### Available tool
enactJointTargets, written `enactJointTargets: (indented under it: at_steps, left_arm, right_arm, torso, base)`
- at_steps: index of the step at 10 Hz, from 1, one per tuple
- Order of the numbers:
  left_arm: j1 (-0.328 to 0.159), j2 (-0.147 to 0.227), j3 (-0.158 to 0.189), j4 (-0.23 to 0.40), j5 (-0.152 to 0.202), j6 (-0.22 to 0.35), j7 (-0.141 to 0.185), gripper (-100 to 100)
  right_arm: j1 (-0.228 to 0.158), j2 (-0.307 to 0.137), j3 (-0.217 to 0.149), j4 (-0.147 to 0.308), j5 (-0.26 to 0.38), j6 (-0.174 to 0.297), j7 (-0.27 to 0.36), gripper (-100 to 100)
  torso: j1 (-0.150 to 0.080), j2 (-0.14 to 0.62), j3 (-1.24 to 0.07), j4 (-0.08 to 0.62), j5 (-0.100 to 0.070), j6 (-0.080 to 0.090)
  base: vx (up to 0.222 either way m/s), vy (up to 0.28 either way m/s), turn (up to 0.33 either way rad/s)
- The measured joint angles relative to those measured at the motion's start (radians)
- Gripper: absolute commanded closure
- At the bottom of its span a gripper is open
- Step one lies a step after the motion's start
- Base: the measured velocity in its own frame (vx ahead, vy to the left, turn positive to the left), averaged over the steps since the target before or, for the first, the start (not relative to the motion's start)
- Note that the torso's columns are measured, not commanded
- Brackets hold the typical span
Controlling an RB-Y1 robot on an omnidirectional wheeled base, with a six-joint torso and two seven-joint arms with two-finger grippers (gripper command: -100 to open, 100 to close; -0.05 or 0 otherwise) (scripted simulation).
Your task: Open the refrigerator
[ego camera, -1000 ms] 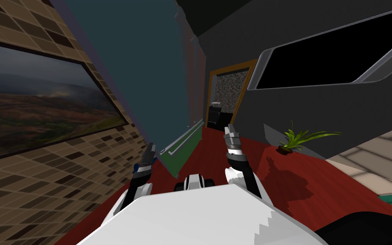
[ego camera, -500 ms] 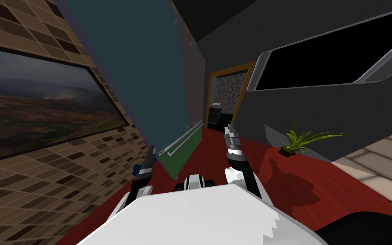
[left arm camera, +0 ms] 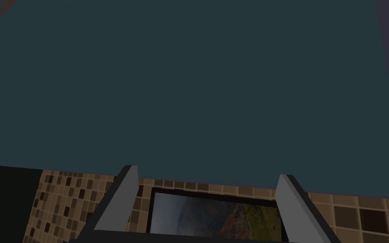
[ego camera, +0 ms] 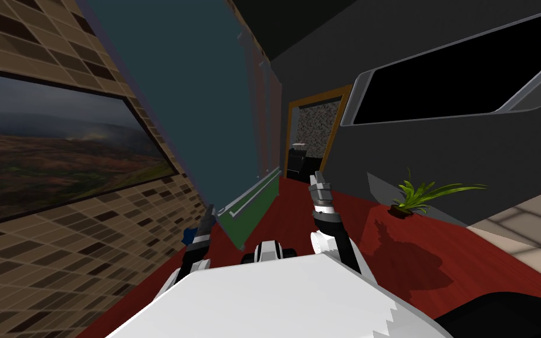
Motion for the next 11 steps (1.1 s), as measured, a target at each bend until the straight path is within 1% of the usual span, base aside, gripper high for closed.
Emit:
enactJointTargets:
  at_steps: [2, 3, 4, 6, 7, 10, 11]
  left_arm:
    - [-0.007, -0.009, 0.003, 0.049, -0.006, -0.012, -0.003, -100]
    - [-0.019, -0.01, 0.008, 0.089, -0.009, -0.025, -0.002, -100]
    - [-0.019, -0.01, 0.011, 0.1, -0.01, -0.021, 0.0, -100]
    - [-0.023, -0.016, 0.014, 0.147, -0.015, -0.031, 0.002, -100]
    - [-0.017, -0.024, 0.012, 0.145, -0.02, -0.019, 0.002, -100]
    - [-0.034, -0.02, 0.02, 0.2, -0.02, -0.043, 0.005, -100]
    - [-0.047, -0.021, 0.024, 0.229, -0.021, -0.048, 0.005, -100]
  right_arm:
    - [0.0, 0.0, 0.0, 0.0, 0.0, 0.0, 0.0, 0]
    - [0.0, 0.0, 0.0, 0.0, 0.0, 0.0, 0.0, 0]
    - [0.0, 0.0, 0.0, 0.0, 0.0, 0.0, 0.0, 0]
    - [0.0, 0.0, 0.0, 0.0, 0.0, 0.0, 0.0, 0]
    - [0.0, 0.0, 0.0, 0.0, 0.0, 0.0, 0.0, 0]
    - [0.0, 0.0, 0.0, 0.0, 0.0, 0.0, 0.0, 0]
    - [0.0, 0.0, 0.0, 0.0, 0.0, 0.0, 0.0, 0]
  torso:
    - [-0.001, -0.001, -0.001, 0.0, 0.0, 0.001]
    - [-0.001, -0.002, -0.001, -0.001, 0.001, 0.002]
    - [-0.001, -0.002, -0.001, 0.0, 0.001, 0.003]
    - [-0.001, -0.001, 0.0, 0.0, 0.001, 0.002]
    - [-0.001, 0.001, 0.001, 0.002, -0.001, 0.001]
    - [0.002, 0.0, 0.001, 0.0, 0.003, 0.002]
    - [0.0, -0.001, 0.001, -0.001, 0.003, 0.002]
  base:
    - [0.032, -0.027, 0.009]
    - [0.025, -0.028, 0.01]
    - [0.029, -0.023, 0.009]
    - [0.023, -0.03, -0.01]
    - [0.025, -0.028, 0.031]
    - [0.013, -0.003, -0.001]
    - [0.04, -0.023, 0.031]
